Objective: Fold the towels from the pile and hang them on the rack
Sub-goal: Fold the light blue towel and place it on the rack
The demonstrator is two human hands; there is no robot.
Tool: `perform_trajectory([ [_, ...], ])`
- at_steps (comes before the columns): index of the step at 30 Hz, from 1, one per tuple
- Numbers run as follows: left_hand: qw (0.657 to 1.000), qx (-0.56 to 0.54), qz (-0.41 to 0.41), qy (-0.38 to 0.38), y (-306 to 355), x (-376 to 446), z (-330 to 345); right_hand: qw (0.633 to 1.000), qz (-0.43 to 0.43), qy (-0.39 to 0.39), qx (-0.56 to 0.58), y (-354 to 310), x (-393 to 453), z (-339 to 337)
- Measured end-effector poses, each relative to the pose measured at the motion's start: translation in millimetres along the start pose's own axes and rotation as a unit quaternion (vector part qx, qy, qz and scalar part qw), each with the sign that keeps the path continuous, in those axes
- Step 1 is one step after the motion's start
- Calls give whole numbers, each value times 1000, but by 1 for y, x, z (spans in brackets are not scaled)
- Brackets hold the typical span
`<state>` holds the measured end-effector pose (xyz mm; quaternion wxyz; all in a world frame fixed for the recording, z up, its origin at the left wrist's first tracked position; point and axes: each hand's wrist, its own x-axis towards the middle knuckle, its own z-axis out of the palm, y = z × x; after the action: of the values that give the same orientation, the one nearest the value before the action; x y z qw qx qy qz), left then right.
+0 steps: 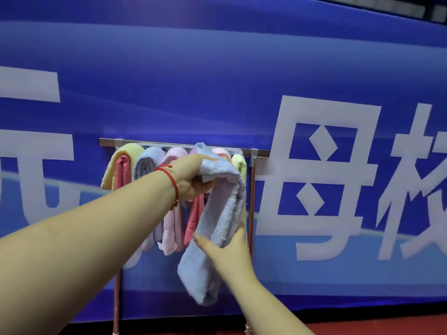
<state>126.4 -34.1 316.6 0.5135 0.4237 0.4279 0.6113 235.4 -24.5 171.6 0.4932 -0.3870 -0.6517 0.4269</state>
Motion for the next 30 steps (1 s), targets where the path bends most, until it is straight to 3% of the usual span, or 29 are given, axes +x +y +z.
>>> perform_trajectory([
  [5, 999, -16, 14, 26, 21, 8, -15, 996, 50, 70, -32, -13, 36, 3],
  [10, 995, 73, -2, 73, 31, 26, -55, 977, -9, 91, -193, -29, 87, -30],
  [14, 989, 89, -114, 31, 1, 49, -92, 925, -90, 54, -364, -53, 137, -56],
  [16, 981, 61, -175, 61, -25, 69, -101, 886, -107, 26, -450, -67, 155, -60],
  [18, 973, 102, -193, 76, -48, 89, -95, 857, -108, 13, -504, -76, 170, -61],
  [20, 956, 236, -128, 117, -60, 110, -80, 846, -103, 10, -522, -84, 181, -63],
  [22, 926, 317, 22, 204, -62, 126, -58, 848, -100, 14, -520, -91, 190, -65],
  [24, 933, 292, 156, 139, -57, 128, -27, 847, -103, 17, -522, -94, 197, -65],
  [26, 929, 297, 218, 33, -54, 130, 2, 839, -96, 18, -536, -94, 206, -63],
  [27, 919, 319, 231, 20, -54, 134, 15, 836, -90, 19, -541, -93, 213, -63],
  [28, 906, 340, 249, 25, -58, 141, 24, 837, -80, 19, -541, -92, 219, -62],
  [30, 870, 378, 293, 118, -60, 157, 37, 849, -63, 12, -524, -90, 230, -64],
])
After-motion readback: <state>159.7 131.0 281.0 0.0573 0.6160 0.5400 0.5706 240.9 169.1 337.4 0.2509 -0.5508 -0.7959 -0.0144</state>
